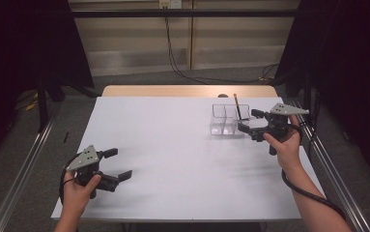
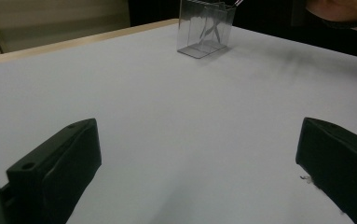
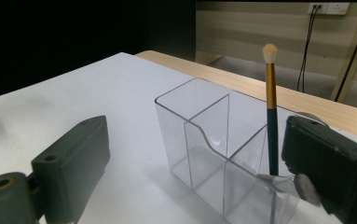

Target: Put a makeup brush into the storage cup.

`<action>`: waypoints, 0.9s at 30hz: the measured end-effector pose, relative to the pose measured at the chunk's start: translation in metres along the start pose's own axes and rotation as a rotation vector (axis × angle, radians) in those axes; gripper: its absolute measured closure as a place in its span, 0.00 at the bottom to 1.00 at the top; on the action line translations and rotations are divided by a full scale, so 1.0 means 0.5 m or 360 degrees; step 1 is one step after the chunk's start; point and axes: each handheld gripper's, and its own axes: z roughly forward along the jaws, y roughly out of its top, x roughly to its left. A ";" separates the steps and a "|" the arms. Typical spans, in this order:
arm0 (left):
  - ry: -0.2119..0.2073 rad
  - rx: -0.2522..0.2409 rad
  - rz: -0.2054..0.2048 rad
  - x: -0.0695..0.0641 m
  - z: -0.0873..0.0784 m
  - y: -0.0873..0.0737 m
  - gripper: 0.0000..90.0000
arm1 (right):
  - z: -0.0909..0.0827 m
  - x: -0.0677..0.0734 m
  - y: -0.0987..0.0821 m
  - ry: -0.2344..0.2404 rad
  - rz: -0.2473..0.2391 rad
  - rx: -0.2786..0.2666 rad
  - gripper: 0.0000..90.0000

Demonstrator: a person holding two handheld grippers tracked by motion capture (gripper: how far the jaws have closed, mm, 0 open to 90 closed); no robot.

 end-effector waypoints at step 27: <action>-0.0015 0.0007 0.0004 0.000 0.005 -0.001 0.00 | -0.048 0.019 -0.035 -0.0001 -0.0048 -0.0001 0.02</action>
